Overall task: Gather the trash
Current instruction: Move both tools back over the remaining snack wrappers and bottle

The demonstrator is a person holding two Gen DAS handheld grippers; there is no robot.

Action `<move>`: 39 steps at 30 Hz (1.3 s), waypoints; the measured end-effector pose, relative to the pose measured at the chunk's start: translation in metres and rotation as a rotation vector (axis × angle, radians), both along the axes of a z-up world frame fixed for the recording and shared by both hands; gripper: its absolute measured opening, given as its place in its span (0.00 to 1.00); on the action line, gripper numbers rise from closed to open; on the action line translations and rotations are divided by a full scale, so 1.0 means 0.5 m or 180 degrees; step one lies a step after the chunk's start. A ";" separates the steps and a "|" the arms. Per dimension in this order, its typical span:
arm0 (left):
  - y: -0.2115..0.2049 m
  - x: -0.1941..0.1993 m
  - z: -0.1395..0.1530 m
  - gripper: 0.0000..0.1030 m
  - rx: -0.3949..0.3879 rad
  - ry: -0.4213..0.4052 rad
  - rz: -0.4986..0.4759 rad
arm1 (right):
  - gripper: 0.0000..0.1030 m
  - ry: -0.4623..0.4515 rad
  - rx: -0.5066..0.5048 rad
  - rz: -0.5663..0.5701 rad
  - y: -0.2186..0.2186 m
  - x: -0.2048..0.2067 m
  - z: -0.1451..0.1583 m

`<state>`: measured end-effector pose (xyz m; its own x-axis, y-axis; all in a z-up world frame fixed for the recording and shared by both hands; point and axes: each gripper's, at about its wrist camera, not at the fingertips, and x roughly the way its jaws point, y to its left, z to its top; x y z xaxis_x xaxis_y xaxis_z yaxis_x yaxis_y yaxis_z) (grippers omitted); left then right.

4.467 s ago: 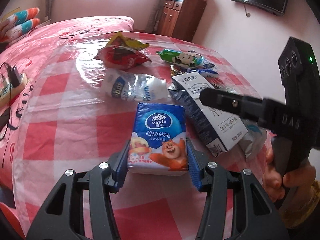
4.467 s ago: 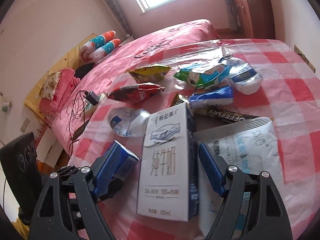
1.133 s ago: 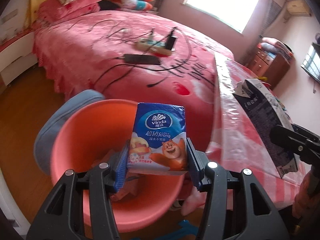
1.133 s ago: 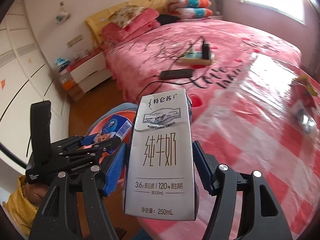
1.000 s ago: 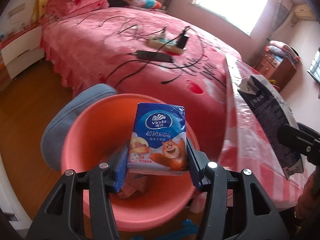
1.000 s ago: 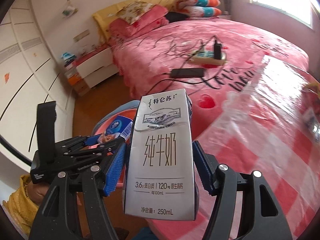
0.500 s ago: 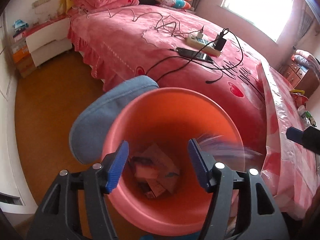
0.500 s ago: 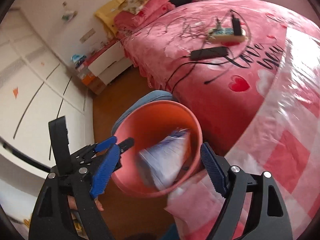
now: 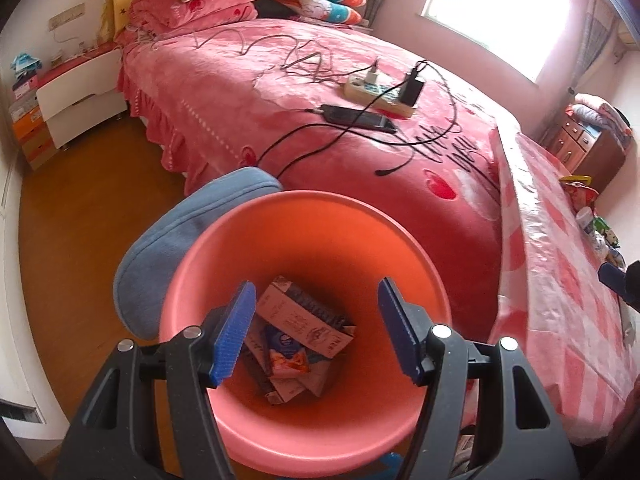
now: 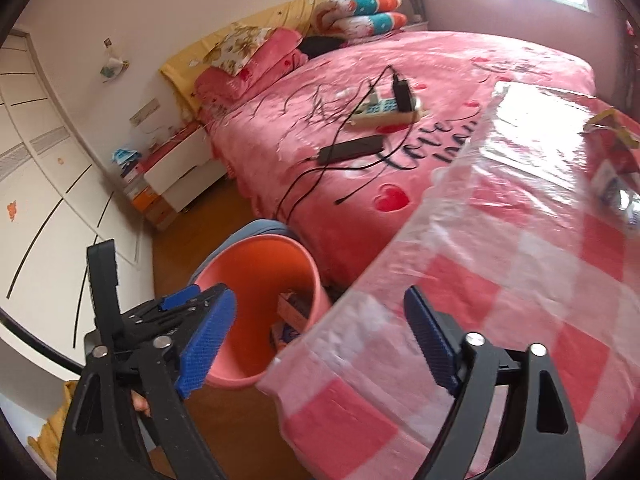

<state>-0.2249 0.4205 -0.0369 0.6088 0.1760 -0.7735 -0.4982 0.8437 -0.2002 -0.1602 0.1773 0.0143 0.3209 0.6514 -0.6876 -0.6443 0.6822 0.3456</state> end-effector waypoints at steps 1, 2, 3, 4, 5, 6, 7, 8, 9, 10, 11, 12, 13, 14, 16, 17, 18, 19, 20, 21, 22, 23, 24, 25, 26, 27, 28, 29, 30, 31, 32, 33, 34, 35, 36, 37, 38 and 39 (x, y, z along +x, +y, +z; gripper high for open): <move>-0.006 0.002 0.005 0.63 0.0009 -0.0016 -0.0021 | 0.86 -0.0002 0.0012 -0.0023 -0.007 0.001 0.000; -0.012 0.004 0.009 0.63 0.0019 -0.0025 -0.0038 | 0.86 -0.0010 0.0023 -0.0060 -0.016 0.002 0.000; -0.017 0.006 0.012 0.63 0.0025 -0.0030 -0.0047 | 0.87 -0.0020 0.0023 -0.0095 -0.023 0.004 0.001; -0.025 0.007 0.018 0.63 0.0031 -0.0042 -0.0065 | 0.88 -0.0037 0.0023 -0.0123 -0.031 0.004 0.003; -0.031 0.010 0.022 0.63 0.0034 -0.0048 -0.0078 | 0.88 -0.0061 0.0025 -0.0152 -0.040 0.004 0.003; -0.035 0.012 0.026 0.64 0.0039 -0.0053 -0.0088 | 0.88 -0.0078 0.0035 -0.0170 -0.050 0.004 0.003; -0.042 0.013 0.031 0.65 0.0052 -0.0061 -0.0104 | 0.88 -0.0091 0.0041 -0.0181 -0.056 0.004 0.003; -0.048 0.016 0.036 0.68 0.0068 -0.0070 -0.0118 | 0.88 -0.0121 0.0037 -0.0204 -0.068 0.001 0.003; -0.053 0.017 0.040 0.69 0.0082 -0.0081 -0.0134 | 0.88 -0.0141 0.0033 -0.0216 -0.073 0.000 0.003; -0.062 0.021 0.046 0.69 0.0099 -0.0094 -0.0162 | 0.88 -0.0165 0.0031 -0.0228 -0.080 -0.001 0.003; -0.070 0.026 0.052 0.69 0.0114 -0.0097 -0.0190 | 0.88 -0.0195 0.0028 -0.0245 -0.089 -0.001 0.003; -0.078 0.031 0.058 0.69 0.0126 -0.0098 -0.0215 | 0.88 -0.0215 0.0028 -0.0260 -0.097 -0.003 0.003; -0.083 0.035 0.062 0.69 0.0131 -0.0102 -0.0231 | 0.88 -0.0230 0.0031 -0.0270 -0.104 -0.003 0.004; -0.091 0.040 0.068 0.69 0.0134 -0.0109 -0.0257 | 0.88 -0.0255 0.0038 -0.0286 -0.114 -0.004 0.005; -0.113 0.052 0.079 0.69 0.0144 -0.0121 -0.0334 | 0.88 -0.0312 0.0052 -0.0330 -0.135 -0.005 0.009; -0.124 0.058 0.085 0.69 0.0157 -0.0124 -0.0373 | 0.88 -0.0327 0.0056 -0.0347 -0.142 -0.003 0.011; -0.132 0.061 0.088 0.69 0.0169 -0.0127 -0.0396 | 0.88 -0.0337 0.0066 -0.0369 -0.151 0.000 0.012; -0.144 0.069 0.093 0.69 0.0183 -0.0134 -0.0440 | 0.88 -0.0343 0.0087 -0.0397 -0.165 0.002 0.012; -0.156 0.075 0.097 0.69 0.0189 -0.0138 -0.0485 | 0.88 -0.0347 0.0101 -0.0415 -0.171 0.002 0.014; -0.171 0.084 0.102 0.69 0.0196 -0.0136 -0.0542 | 0.88 -0.0356 0.0118 -0.0444 -0.182 0.003 0.015; -0.179 0.089 0.105 0.69 0.0203 -0.0133 -0.0573 | 0.88 -0.0365 0.0129 -0.0465 -0.190 0.004 0.016; -0.193 0.097 0.109 0.69 0.0215 -0.0127 -0.0617 | 0.88 -0.0377 0.0141 -0.0494 -0.202 0.007 0.016; -0.203 0.103 0.112 0.69 0.0219 -0.0126 -0.0650 | 0.88 -0.0381 0.0151 -0.0524 -0.212 0.012 0.017; -0.219 0.115 0.118 0.69 0.0225 -0.0131 -0.0715 | 0.88 -0.0380 0.0165 -0.0552 -0.222 0.015 0.017; -0.230 0.122 0.122 0.69 0.0236 -0.0134 -0.0748 | 0.88 -0.0372 0.0190 -0.0589 -0.234 0.021 0.017; -0.246 0.134 0.130 0.69 0.0253 -0.0140 -0.0803 | 0.88 -0.0365 0.0207 -0.0619 -0.244 0.025 0.017; -0.258 0.143 0.137 0.69 0.0257 -0.0150 -0.0851 | 0.88 -0.0356 0.0226 -0.0666 -0.259 0.031 0.017; -0.267 0.152 0.144 0.69 0.0250 -0.0163 -0.0894 | 0.88 -0.0349 0.0239 -0.0701 -0.270 0.036 0.016; -0.280 0.163 0.153 0.69 0.0237 -0.0179 -0.0948 | 0.88 -0.0335 0.0255 -0.0750 -0.284 0.041 0.018; -0.289 0.174 0.159 0.69 0.0227 -0.0190 -0.0987 | 0.88 -0.0320 0.0272 -0.0792 -0.296 0.047 0.019; -0.302 0.187 0.167 0.69 0.0211 -0.0207 -0.1041 | 0.88 -0.0311 0.0290 -0.0824 -0.306 0.051 0.019; -0.313 0.201 0.173 0.69 0.0196 -0.0223 -0.1089 | 0.88 -0.0306 0.0312 -0.0867 -0.318 0.056 0.020; -0.327 0.218 0.182 0.69 0.0185 -0.0237 -0.1151 | 0.88 -0.0302 0.0328 -0.0908 -0.331 0.060 0.020; -0.342 0.236 0.190 0.69 0.0186 -0.0249 -0.1214 | 0.88 -0.0291 0.0340 -0.0958 -0.345 0.066 0.022; -0.359 0.260 0.200 0.69 0.0185 -0.0267 -0.1306 | 0.88 -0.0273 0.0352 -0.0999 -0.358 0.073 0.023; -0.370 0.276 0.205 0.69 0.0181 -0.0271 -0.1366 | 0.88 -0.0250 0.0368 -0.1054 -0.374 0.080 0.025; -0.386 0.298 0.213 0.69 0.0181 -0.0273 -0.1445 | 0.88 -0.0229 0.0388 -0.1101 -0.388 0.087 0.026; -0.400 0.314 0.220 0.69 0.0185 -0.0282 -0.1516 | 0.88 -0.0214 0.0408 -0.1133 -0.401 0.090 0.028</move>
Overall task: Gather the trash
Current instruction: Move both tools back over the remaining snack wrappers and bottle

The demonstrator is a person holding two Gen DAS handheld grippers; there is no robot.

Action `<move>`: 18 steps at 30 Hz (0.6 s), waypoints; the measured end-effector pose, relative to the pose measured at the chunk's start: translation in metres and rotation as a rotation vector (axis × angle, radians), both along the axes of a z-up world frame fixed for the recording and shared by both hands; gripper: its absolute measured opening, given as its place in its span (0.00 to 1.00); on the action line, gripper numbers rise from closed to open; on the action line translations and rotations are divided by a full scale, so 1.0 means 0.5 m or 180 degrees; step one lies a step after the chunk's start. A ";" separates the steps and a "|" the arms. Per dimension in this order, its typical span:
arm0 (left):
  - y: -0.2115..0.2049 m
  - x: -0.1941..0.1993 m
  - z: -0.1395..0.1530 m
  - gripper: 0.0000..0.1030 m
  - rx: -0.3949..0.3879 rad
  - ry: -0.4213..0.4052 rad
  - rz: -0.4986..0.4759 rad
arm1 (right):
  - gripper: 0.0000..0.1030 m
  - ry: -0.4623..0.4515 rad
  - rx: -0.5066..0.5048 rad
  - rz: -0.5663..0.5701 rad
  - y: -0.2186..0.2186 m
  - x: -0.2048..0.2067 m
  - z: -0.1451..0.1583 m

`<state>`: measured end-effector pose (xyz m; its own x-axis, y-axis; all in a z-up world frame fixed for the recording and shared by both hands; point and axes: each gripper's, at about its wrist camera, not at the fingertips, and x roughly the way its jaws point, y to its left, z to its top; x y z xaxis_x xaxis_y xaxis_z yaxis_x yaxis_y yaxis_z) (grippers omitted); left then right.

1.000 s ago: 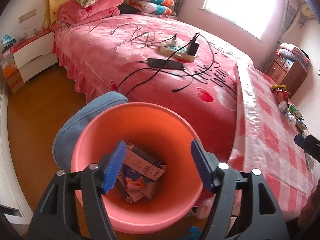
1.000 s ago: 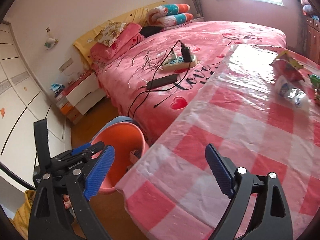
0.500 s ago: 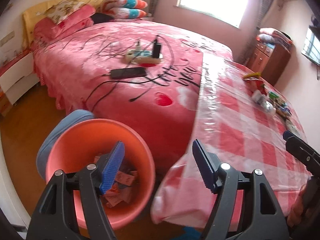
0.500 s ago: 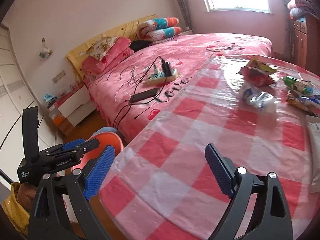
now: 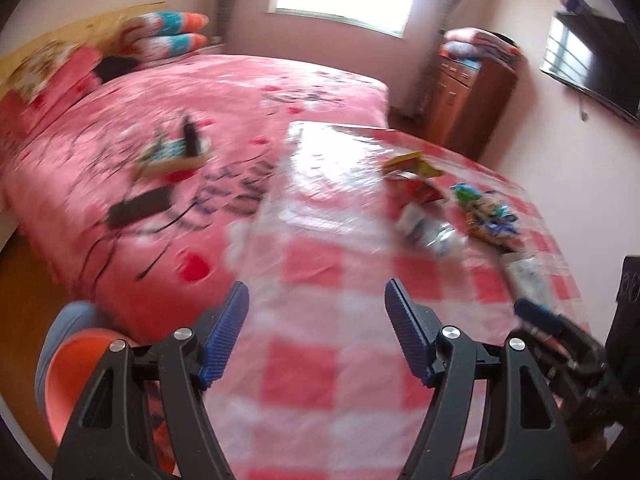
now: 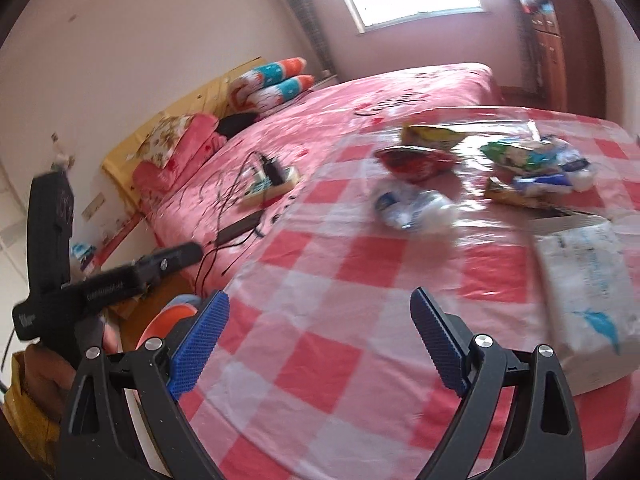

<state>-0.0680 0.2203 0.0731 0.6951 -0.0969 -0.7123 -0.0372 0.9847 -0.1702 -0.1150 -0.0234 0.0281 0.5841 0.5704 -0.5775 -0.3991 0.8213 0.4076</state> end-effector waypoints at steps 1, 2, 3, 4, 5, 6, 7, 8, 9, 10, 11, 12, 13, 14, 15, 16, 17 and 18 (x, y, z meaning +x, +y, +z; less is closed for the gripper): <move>-0.018 0.024 0.007 0.69 0.0012 -0.0011 -0.0094 | 0.88 0.0021 0.0037 -0.0051 -0.019 0.007 0.003; -0.034 0.047 0.013 0.69 0.0031 -0.0014 -0.0181 | 0.88 0.0035 0.0062 -0.0101 -0.035 0.013 0.008; -0.054 0.077 0.019 0.69 0.0057 -0.0014 -0.0283 | 0.88 0.0045 0.0080 -0.0141 -0.049 0.017 0.009; -0.069 0.095 0.022 0.69 0.0074 -0.0012 -0.0340 | 0.88 0.0056 0.0098 -0.0189 -0.065 0.022 0.012; -0.089 0.123 0.027 0.69 0.0092 -0.0010 -0.0422 | 0.88 0.0076 0.0112 -0.0250 -0.086 0.030 0.014; -0.103 0.143 0.031 0.69 0.0100 -0.0006 -0.0479 | 0.88 0.0106 0.0124 -0.0310 -0.107 0.040 0.017; -0.126 0.179 0.036 0.69 0.0104 -0.0001 -0.0589 | 0.88 0.0136 0.0130 -0.0350 -0.122 0.048 0.018; -0.140 0.200 0.037 0.69 0.0114 0.0016 -0.0638 | 0.88 0.0182 0.0145 -0.0403 -0.144 0.059 0.020; -0.152 0.226 0.037 0.69 0.0122 0.0045 -0.0691 | 0.88 0.0223 0.0159 -0.0456 -0.167 0.071 0.022; -0.169 0.258 0.036 0.69 0.0109 0.0096 -0.0779 | 0.88 0.0249 0.0167 -0.0506 -0.190 0.082 0.024; -0.183 0.287 0.037 0.69 0.0098 0.0121 -0.0862 | 0.88 0.0259 0.0167 -0.0549 -0.209 0.091 0.025; -0.198 0.319 0.037 0.69 0.0131 0.0128 -0.0926 | 0.88 0.0262 0.0156 -0.0598 -0.230 0.102 0.028; -0.209 0.343 0.038 0.69 0.0174 0.0131 -0.0980 | 0.88 0.0260 0.0137 -0.0648 -0.252 0.115 0.031; -0.218 0.361 0.040 0.69 0.0185 0.0145 -0.1048 | 0.88 0.0271 0.0111 -0.0693 -0.270 0.126 0.032; -0.228 0.382 0.038 0.69 0.0182 0.0172 -0.1136 | 0.88 0.0285 0.0084 -0.0720 -0.284 0.137 0.030; -0.239 0.407 0.034 0.69 0.0188 0.0220 -0.1227 | 0.88 0.0302 0.0034 -0.0754 -0.301 0.156 0.030; -0.252 0.436 0.028 0.69 0.0205 0.0292 -0.1314 | 0.88 0.0310 -0.0007 -0.0771 -0.313 0.172 0.029; -0.260 0.456 0.023 0.69 0.0231 0.0331 -0.1365 | 0.88 0.0318 -0.0045 -0.0779 -0.322 0.186 0.027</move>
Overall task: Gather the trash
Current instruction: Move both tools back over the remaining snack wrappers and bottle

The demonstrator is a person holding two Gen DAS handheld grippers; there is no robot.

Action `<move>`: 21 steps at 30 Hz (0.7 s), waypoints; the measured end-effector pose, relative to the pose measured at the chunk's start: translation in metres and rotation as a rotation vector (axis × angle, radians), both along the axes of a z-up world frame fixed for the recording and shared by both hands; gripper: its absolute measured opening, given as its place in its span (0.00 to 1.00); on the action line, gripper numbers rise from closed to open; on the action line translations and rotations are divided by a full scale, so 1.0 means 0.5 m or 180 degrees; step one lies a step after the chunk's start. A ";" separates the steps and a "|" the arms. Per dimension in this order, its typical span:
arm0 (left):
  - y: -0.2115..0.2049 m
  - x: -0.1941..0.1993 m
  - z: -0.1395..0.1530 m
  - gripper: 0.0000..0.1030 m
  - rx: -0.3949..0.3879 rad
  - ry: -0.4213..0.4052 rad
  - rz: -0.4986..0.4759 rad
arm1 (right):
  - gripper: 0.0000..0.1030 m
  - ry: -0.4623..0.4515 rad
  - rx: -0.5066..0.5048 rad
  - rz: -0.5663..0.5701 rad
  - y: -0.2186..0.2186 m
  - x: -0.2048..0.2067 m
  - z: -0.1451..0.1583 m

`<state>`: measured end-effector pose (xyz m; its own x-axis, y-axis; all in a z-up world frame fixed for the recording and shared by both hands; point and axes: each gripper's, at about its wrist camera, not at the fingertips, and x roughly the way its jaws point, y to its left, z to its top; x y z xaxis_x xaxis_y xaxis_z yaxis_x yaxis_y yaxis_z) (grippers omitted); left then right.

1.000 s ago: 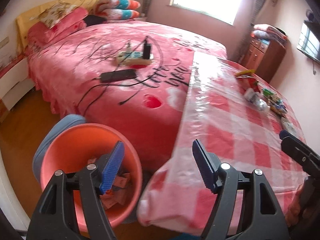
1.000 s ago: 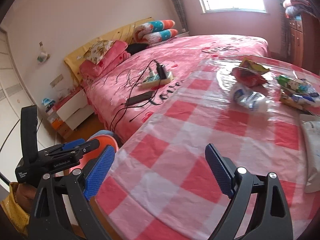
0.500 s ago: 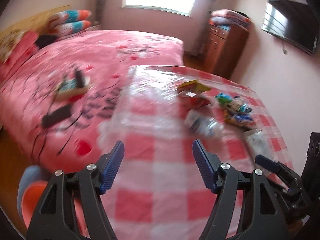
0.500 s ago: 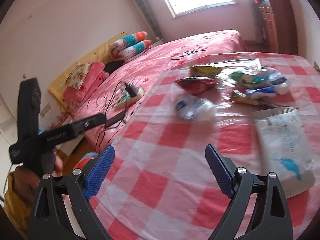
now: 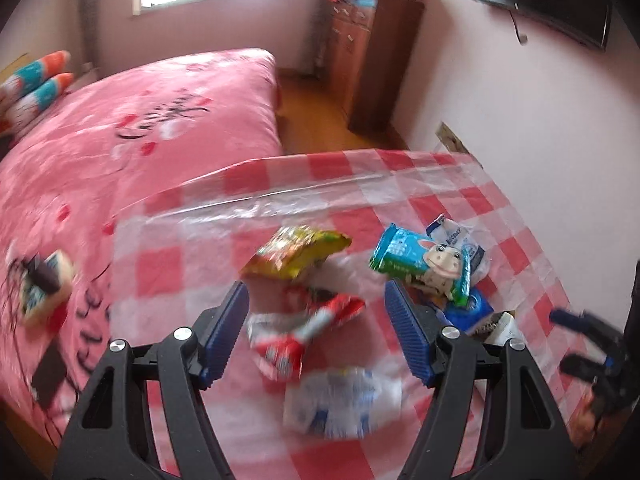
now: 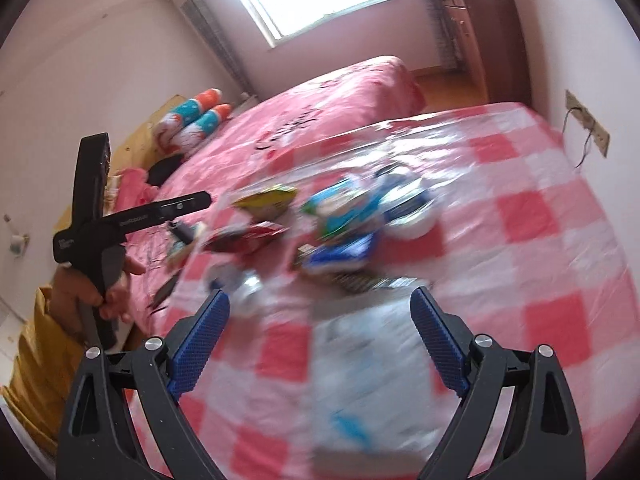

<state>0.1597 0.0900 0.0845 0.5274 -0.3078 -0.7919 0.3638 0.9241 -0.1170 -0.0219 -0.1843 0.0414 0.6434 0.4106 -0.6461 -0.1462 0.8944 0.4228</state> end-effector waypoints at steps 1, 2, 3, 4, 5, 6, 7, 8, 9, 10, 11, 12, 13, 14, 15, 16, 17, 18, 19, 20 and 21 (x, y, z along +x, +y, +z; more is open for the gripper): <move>-0.008 0.020 -0.004 0.69 0.0023 0.0023 -0.0045 | 0.88 0.0010 -0.0026 0.0000 -0.008 0.012 -0.003; -0.013 0.033 -0.009 0.69 0.0018 0.0049 -0.0081 | 0.88 0.0031 -0.0064 0.0013 -0.015 0.029 -0.006; -0.017 0.046 -0.014 0.69 0.0005 0.0084 -0.0114 | 0.88 0.0049 -0.0095 0.0027 -0.017 0.043 -0.010; -0.020 0.061 -0.021 0.69 0.0008 0.0119 -0.0133 | 0.88 0.0053 -0.0119 0.0047 -0.019 0.059 -0.014; -0.024 0.074 -0.026 0.69 0.0009 0.0150 -0.0160 | 0.88 0.0051 -0.0124 0.0081 -0.023 0.070 -0.017; -0.026 0.088 -0.033 0.69 -0.0006 0.0189 -0.0209 | 0.88 0.0054 -0.0138 0.0125 -0.018 0.083 -0.022; -0.028 0.099 -0.039 0.69 -0.0022 0.0226 -0.0246 | 0.88 0.0057 -0.0161 0.0166 -0.015 0.095 -0.026; -0.026 0.105 -0.043 0.69 -0.0034 0.0256 -0.0268 | 0.88 0.0059 -0.0197 0.0191 -0.013 0.109 -0.029; -0.026 0.116 -0.051 0.69 -0.0046 0.0304 -0.0292 | 0.88 0.0072 -0.0227 0.0189 -0.011 0.121 -0.031; -0.025 0.124 -0.058 0.69 -0.0057 0.0341 -0.0298 | 0.88 0.0091 -0.0242 0.0180 -0.010 0.133 -0.034; -0.025 0.132 -0.063 0.69 -0.0074 0.0374 -0.0299 | 0.88 0.0112 -0.0240 0.0174 -0.011 0.147 -0.037; -0.025 0.139 -0.069 0.69 -0.0102 0.0412 -0.0302 | 0.88 0.0114 -0.0244 0.0184 -0.008 0.158 -0.038; -0.023 0.146 -0.075 0.69 -0.0143 0.0454 -0.0312 | 0.88 0.0106 -0.0265 0.0196 -0.005 0.168 -0.038; -0.024 0.152 -0.082 0.69 -0.0164 0.0484 -0.0319 | 0.88 0.0093 -0.0300 0.0211 0.000 0.178 -0.038; -0.023 0.159 -0.090 0.69 -0.0170 0.0509 -0.0321 | 0.88 0.0077 -0.0316 0.0240 0.005 0.186 -0.038; -0.023 0.162 -0.094 0.69 -0.0170 0.0519 -0.0315 | 0.88 0.0058 -0.0335 0.0264 0.007 0.194 -0.038; -0.022 0.168 -0.100 0.69 -0.0183 0.0540 -0.0304 | 0.88 0.0043 -0.0387 0.0267 0.010 0.202 -0.039; -0.022 0.171 -0.106 0.68 -0.0196 0.0557 -0.0295 | 0.88 0.0050 -0.0443 0.0257 0.011 0.211 -0.041; -0.022 0.176 -0.112 0.67 -0.0197 0.0570 -0.0283 | 0.88 0.0058 -0.0461 0.0247 0.012 0.217 -0.042; -0.022 0.179 -0.118 0.65 -0.0197 0.0576 -0.0276 | 0.88 0.0064 -0.0441 0.0247 0.011 0.226 -0.044; -0.021 0.182 -0.122 0.65 -0.0201 0.0583 -0.0270 | 0.88 0.0063 -0.0415 0.0258 0.012 0.233 -0.043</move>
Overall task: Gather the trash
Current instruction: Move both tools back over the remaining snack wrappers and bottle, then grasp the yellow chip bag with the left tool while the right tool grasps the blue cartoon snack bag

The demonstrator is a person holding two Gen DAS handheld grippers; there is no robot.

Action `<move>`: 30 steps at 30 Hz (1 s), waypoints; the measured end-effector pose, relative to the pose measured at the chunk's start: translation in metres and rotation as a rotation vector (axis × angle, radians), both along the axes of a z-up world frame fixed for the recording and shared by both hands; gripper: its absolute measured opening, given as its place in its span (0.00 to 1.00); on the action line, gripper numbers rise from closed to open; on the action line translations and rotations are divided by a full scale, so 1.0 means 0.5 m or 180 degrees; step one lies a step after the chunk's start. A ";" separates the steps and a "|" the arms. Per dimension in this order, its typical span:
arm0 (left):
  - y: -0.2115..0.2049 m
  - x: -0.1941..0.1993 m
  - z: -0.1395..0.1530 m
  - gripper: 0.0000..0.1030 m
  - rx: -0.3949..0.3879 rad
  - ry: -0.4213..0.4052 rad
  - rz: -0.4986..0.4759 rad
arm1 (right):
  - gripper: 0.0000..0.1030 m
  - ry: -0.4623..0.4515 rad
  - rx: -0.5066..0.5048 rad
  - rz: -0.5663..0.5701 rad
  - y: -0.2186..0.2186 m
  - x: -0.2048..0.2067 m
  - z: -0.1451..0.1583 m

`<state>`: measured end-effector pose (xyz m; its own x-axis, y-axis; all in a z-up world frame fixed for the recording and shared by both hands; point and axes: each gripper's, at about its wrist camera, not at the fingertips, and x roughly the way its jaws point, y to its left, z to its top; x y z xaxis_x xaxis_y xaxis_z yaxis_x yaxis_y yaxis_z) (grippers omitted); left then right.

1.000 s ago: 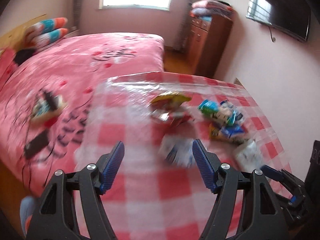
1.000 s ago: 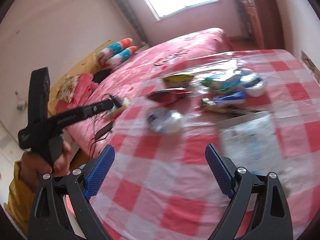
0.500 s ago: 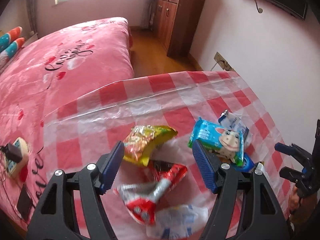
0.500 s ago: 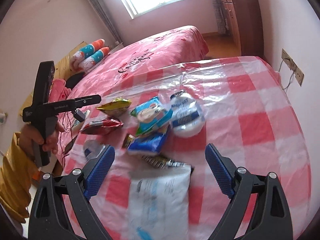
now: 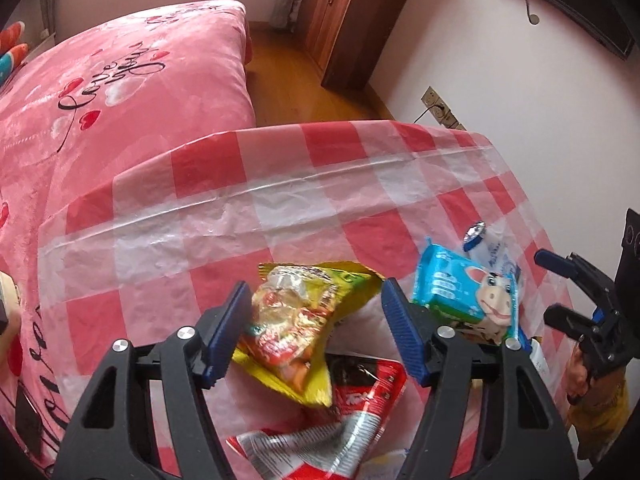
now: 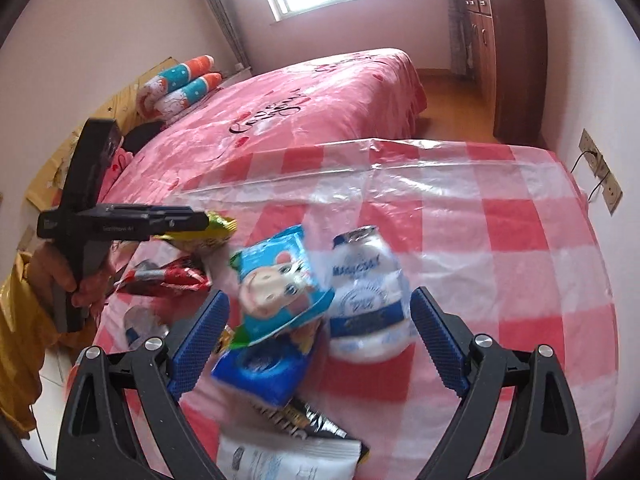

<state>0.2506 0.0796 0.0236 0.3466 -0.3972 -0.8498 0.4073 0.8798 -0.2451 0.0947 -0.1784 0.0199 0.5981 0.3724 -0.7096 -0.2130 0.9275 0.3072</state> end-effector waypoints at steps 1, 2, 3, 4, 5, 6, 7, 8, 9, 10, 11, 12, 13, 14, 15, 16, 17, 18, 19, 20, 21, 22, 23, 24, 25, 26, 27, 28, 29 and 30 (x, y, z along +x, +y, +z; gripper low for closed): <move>0.001 0.003 -0.006 0.65 -0.0012 0.0007 0.0014 | 0.88 -0.0009 0.0007 0.0015 0.002 0.005 0.001; 0.002 0.005 -0.009 0.64 -0.0023 0.0010 0.0019 | 0.88 -0.0027 -0.0006 0.0062 0.011 0.011 0.003; 0.004 0.007 -0.012 0.61 -0.0034 0.0020 0.0021 | 0.88 -0.0041 -0.0018 0.0119 0.020 0.014 0.003; 0.005 0.009 -0.018 0.58 -0.0038 0.0043 0.0028 | 0.88 -0.0057 -0.0036 0.0184 0.032 0.018 0.004; 0.005 0.010 -0.024 0.54 -0.0045 0.0076 0.0029 | 0.88 -0.0081 -0.0079 0.0267 0.048 0.021 0.004; 0.007 0.009 -0.029 0.52 -0.0083 0.0095 0.0019 | 0.88 -0.0082 -0.0124 0.0334 0.064 0.025 0.002; 0.009 0.008 -0.031 0.50 -0.0113 0.0111 0.0012 | 0.88 -0.0073 -0.0163 0.0376 0.075 0.028 0.000; 0.011 0.007 -0.034 0.48 -0.0134 0.0124 0.0011 | 0.88 -0.0065 -0.0232 0.0427 0.094 0.034 -0.005; 0.012 0.006 -0.035 0.47 -0.0140 0.0127 0.0011 | 0.84 -0.0054 -0.0282 0.0464 0.106 0.038 -0.008; 0.012 0.004 -0.036 0.47 -0.0140 0.0128 0.0010 | 0.76 -0.0023 -0.0340 0.0496 0.117 0.043 -0.014; 0.011 0.001 -0.037 0.46 -0.0133 0.0130 0.0006 | 0.71 0.0019 -0.0443 0.0489 0.130 0.050 -0.024; 0.009 -0.002 -0.038 0.45 -0.0128 0.0132 -0.0004 | 0.65 0.0022 -0.0515 0.0473 0.136 0.055 -0.030; 0.008 -0.005 -0.039 0.45 -0.0126 0.0133 -0.0011 | 0.58 0.0032 -0.0587 0.0472 0.142 0.058 -0.037; 0.004 -0.009 -0.039 0.44 -0.0122 0.0128 -0.0033 | 0.53 0.0040 -0.0606 0.0481 0.143 0.060 -0.042; 0.001 -0.015 -0.039 0.43 -0.0117 0.0117 -0.0059 | 0.50 0.0045 -0.0597 0.0493 0.142 0.059 -0.044; -0.004 -0.022 -0.040 0.43 -0.0119 0.0111 -0.0084 | 0.47 0.0048 -0.0609 0.0507 0.144 0.057 -0.045; -0.007 -0.029 -0.040 0.42 -0.0135 0.0121 -0.0102 | 0.46 0.0055 -0.0618 0.0526 0.145 0.053 -0.047; -0.011 -0.039 -0.040 0.41 -0.0153 0.0132 -0.0120 | 0.46 0.0059 -0.0629 0.0535 0.145 0.047 -0.047; -0.015 -0.047 -0.040 0.41 -0.0152 0.0130 -0.0141 | 0.44 0.0059 -0.0649 0.0546 0.147 0.041 -0.048; -0.017 -0.055 -0.039 0.41 -0.0143 0.0121 -0.0154 | 0.44 0.0050 -0.0673 0.0555 0.150 0.032 -0.048; -0.020 -0.067 -0.039 0.41 -0.0142 0.0116 -0.0164 | 0.43 0.0048 -0.0681 0.0567 0.152 0.023 -0.048; -0.020 -0.074 -0.039 0.41 -0.0153 0.0119 -0.0163 | 0.41 0.0053 -0.0683 0.0578 0.154 0.014 -0.048; -0.020 -0.085 -0.039 0.40 -0.0173 0.0123 -0.0156 | 0.40 0.0058 -0.0671 0.0586 0.155 0.005 -0.049; -0.019 -0.094 -0.039 0.39 -0.0191 0.0123 -0.0143 | 0.38 0.0063 -0.0655 0.0579 0.156 -0.005 -0.050; -0.017 -0.105 -0.040 0.39 -0.0213 0.0123 -0.0113 | 0.38 0.0069 -0.0640 0.0574 0.155 -0.012 -0.051; -0.015 -0.117 -0.040 0.39 -0.0242 0.0126 -0.0081 | 0.38 0.0084 -0.0606 0.0554 0.154 -0.023 -0.051; -0.012 -0.130 -0.040 0.38 -0.0270 0.0131 -0.0047 | 0.38 0.0102 -0.0561 0.0533 0.152 -0.033 -0.051; -0.010 -0.142 -0.041 0.38 -0.0298 0.0138 -0.0020 | 0.37 0.0120 -0.0503 0.0505 0.149 -0.045 -0.051; -0.010 -0.151 -0.041 0.38 -0.0315 0.0139 -0.0001 | 0.37 0.0121 -0.0478 0.0485 0.148 -0.056 -0.050; -0.008 -0.162 -0.041 0.37 -0.0335 0.0139 0.0024 | 0.37 0.0116 -0.0456 0.0460 0.147 -0.068 -0.049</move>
<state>0.1696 0.0753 0.0030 0.3135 -0.4825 -0.8179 0.3877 0.8513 -0.3536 0.0606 -0.1049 -0.0047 0.5188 0.3461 -0.7817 -0.3381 0.9229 0.1842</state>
